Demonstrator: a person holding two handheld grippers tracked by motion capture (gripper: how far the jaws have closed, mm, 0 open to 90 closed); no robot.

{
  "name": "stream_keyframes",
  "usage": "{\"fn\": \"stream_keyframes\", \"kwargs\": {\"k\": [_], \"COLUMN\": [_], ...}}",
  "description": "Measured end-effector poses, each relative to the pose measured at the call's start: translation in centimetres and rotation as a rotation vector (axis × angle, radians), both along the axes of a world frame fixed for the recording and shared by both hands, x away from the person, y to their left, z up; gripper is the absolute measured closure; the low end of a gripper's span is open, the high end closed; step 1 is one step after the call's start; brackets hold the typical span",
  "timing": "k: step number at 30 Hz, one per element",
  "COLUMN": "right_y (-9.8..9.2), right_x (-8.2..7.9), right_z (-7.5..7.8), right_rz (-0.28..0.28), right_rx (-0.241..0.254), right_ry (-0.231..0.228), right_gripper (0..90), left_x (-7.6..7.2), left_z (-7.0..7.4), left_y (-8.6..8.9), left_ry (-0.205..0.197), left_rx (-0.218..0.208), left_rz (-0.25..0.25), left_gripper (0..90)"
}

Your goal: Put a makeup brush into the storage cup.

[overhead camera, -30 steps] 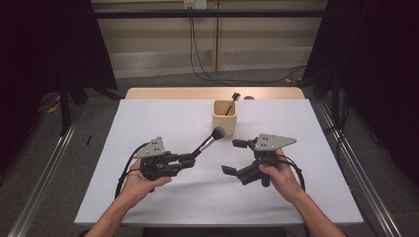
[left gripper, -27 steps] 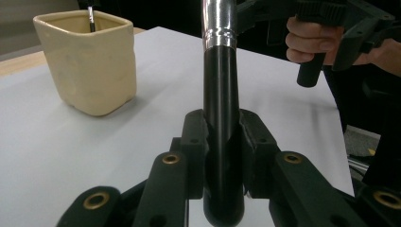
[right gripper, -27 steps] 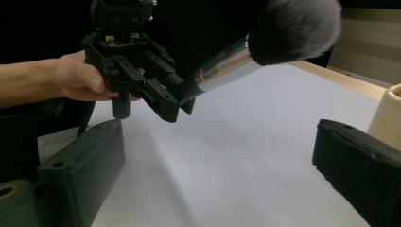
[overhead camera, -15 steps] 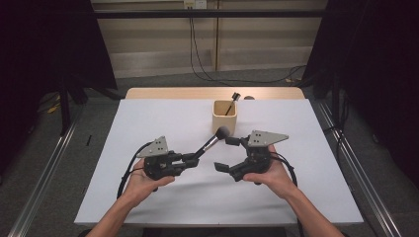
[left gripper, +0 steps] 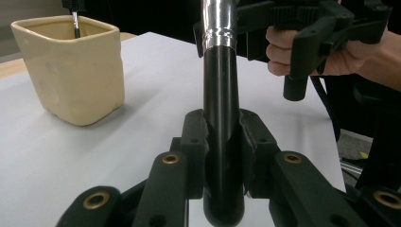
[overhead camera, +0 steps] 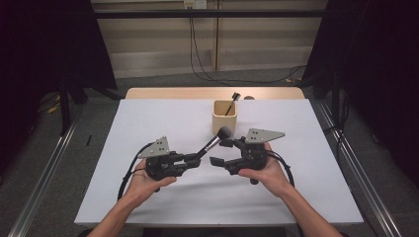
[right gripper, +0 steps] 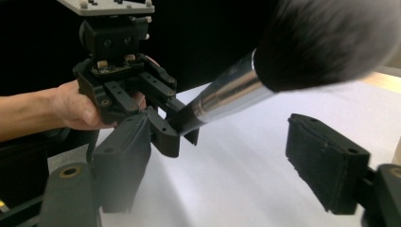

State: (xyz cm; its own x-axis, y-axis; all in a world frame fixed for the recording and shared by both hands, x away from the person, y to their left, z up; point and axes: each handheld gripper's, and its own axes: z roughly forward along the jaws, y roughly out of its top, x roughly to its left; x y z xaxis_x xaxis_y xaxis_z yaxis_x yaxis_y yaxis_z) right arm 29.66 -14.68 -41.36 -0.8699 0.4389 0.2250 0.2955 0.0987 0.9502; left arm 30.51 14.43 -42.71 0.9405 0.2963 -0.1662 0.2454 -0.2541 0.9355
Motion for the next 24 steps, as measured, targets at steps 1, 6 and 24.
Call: {"fn": "stream_keyframes", "kwargs": {"k": [1, 6, 24], "right_y": [0.02, 0.23, 0.37], "right_x": [0.03, 0.26, 0.58], "right_z": [-0.01, -0.28, -0.42], "right_rz": [0.001, 0.001, 0.024], "right_rx": [0.000, 0.007, 0.072], "right_ry": [0.002, 0.019, 0.057], "right_gripper": [24.9, 32.1, 61.8], "left_x": [-0.01, -0.01, -0.10], "left_z": [-0.01, -0.11, -0.56], "left_y": [-0.03, -0.22, -0.72], "left_ry": [-0.001, 0.002, 0.000], "left_rx": [0.001, 0.006, 0.021], "left_rz": [-0.002, -0.018, -0.033], "left_gripper": [74.4, 74.4, 74.4]}}
